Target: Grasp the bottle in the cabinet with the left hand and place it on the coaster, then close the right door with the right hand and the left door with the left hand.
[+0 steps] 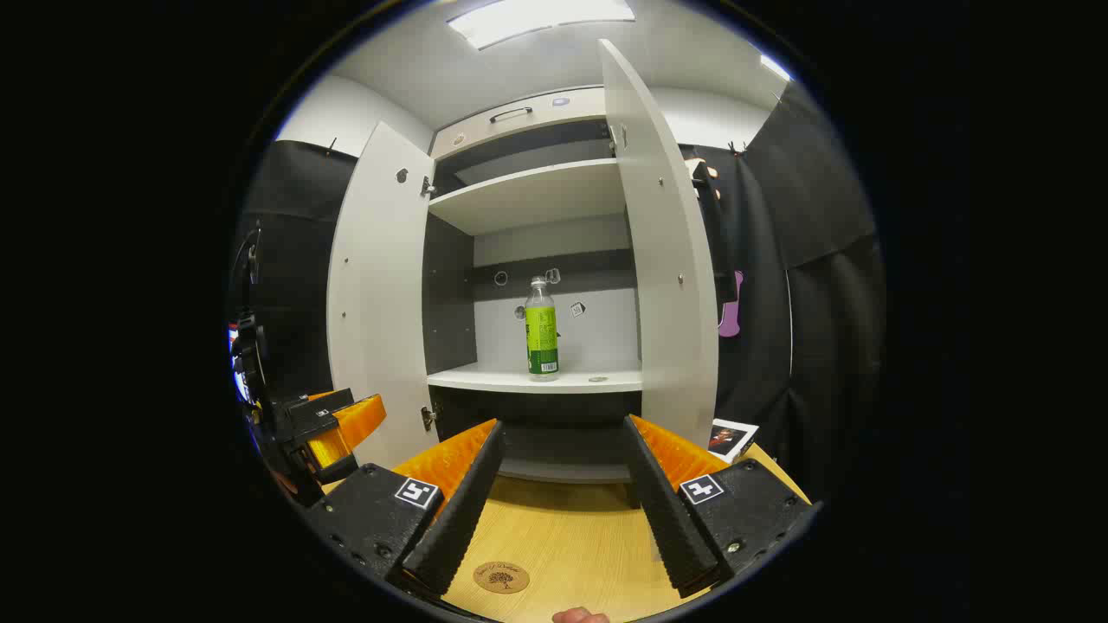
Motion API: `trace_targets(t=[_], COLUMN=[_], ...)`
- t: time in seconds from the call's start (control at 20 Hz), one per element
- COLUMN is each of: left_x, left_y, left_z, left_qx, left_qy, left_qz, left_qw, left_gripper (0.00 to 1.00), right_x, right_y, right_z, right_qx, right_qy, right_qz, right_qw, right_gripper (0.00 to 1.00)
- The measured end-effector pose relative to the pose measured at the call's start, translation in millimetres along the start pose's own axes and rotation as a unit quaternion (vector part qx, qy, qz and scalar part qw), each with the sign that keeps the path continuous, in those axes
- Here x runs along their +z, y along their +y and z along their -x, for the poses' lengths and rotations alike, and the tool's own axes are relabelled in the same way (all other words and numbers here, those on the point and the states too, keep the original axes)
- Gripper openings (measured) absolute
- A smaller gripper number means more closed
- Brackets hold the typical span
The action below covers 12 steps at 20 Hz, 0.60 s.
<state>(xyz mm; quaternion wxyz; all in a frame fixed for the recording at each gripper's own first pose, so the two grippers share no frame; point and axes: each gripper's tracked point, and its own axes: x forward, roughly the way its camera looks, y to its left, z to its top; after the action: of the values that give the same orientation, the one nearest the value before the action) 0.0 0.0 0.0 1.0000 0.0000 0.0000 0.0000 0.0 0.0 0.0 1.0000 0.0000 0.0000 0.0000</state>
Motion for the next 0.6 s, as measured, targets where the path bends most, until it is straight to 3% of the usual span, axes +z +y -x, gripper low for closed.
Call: trace_targets(t=[0.6], left_x=[-2.7], left_y=[6.1], left_z=[7.7], left_qx=[-0.004], left_qy=[-0.003], left_qz=[-0.017], left_qw=[1.0], left_gripper=[0.95], right_x=[3.9], right_y=[-4.2], right_z=[5.1], right_qx=[-0.011], right_qy=[-0.007], right_qz=[0.005], right_qw=[1.0], right_gripper=[0.83])
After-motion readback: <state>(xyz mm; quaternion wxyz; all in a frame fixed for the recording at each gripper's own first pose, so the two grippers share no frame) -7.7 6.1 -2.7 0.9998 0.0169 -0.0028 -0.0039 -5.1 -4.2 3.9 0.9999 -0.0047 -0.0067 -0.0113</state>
